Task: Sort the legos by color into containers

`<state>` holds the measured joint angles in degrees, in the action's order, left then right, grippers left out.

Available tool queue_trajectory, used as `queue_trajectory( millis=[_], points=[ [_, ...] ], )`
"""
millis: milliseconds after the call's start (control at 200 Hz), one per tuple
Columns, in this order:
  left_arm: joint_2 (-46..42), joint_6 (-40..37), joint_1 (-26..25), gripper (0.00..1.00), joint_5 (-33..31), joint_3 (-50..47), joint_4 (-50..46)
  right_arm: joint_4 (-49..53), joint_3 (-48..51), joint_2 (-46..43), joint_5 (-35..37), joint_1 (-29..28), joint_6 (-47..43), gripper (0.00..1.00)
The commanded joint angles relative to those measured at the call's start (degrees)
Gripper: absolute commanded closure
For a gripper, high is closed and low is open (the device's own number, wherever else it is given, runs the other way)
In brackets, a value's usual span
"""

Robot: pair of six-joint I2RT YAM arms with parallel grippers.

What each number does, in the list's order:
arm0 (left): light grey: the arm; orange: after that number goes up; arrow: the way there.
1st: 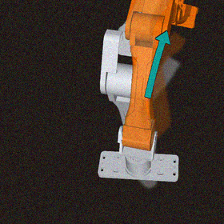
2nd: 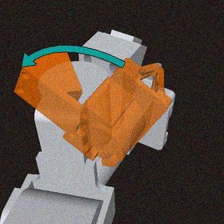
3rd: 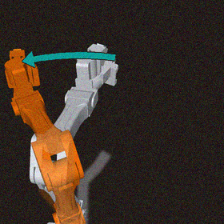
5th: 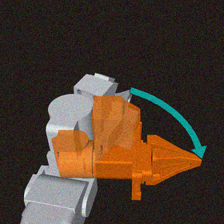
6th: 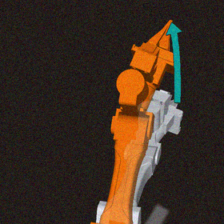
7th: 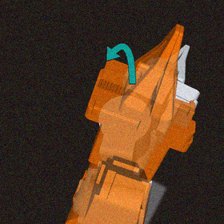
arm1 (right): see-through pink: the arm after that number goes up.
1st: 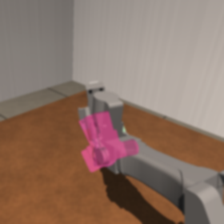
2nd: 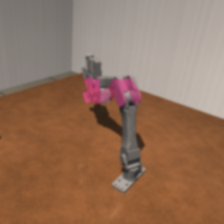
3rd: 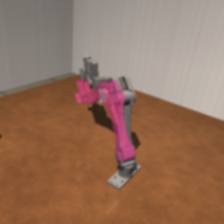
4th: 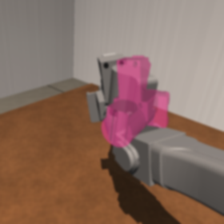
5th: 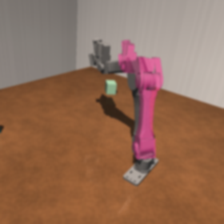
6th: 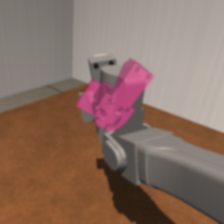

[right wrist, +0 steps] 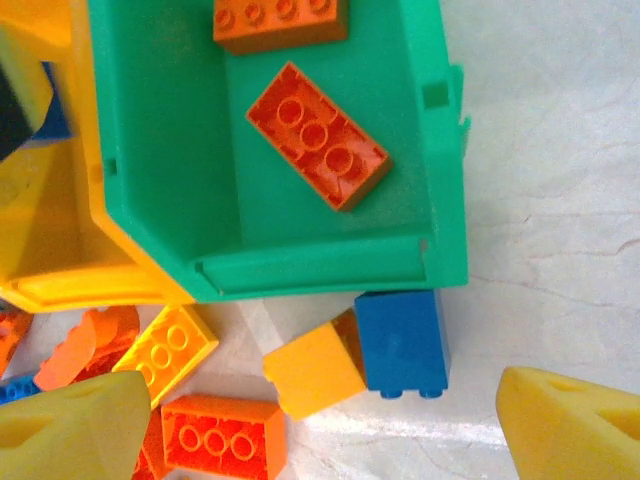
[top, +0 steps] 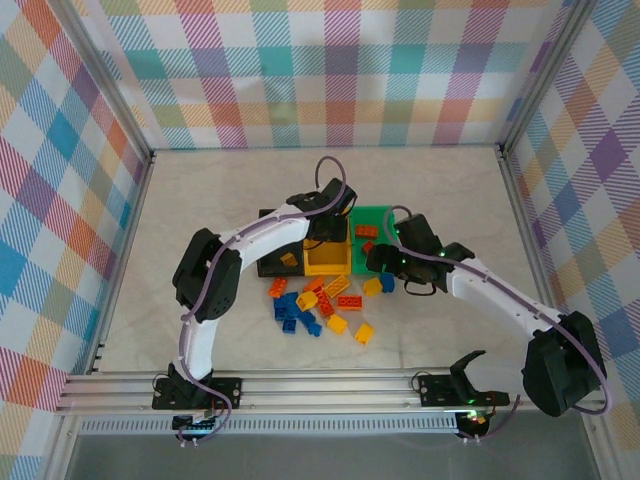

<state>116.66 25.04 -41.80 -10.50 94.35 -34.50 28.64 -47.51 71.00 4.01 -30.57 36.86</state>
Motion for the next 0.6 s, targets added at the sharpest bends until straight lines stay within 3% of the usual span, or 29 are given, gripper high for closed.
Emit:
queue_trajectory(
  millis=[0, 190, 375, 595],
  points=[
    [-0.58, 0.69, 0.09, 0.40, 2.30, 2.13, -0.89, -0.51, 1.78, -1.79, -3.96, -0.19, 0.84, 0.10],
    [-5.15, 1.20, -0.02, 0.19, 4.19, 2.53, -0.08, 0.53, 2.78, -2.65, -6.78, -0.19, -0.17, 0.10],
    [-17.90, 3.75, -1.53, 0.01, 8.50, -7.25, 5.90, 0.44, 4.45, -3.08, -12.14, -1.67, -2.00, 0.11],
    [-34.03, 5.05, -7.17, 0.00, 4.76, -23.04, 5.64, 3.04, 7.28, -2.41, -12.95, -10.85, -4.47, 0.11]
  ],
)
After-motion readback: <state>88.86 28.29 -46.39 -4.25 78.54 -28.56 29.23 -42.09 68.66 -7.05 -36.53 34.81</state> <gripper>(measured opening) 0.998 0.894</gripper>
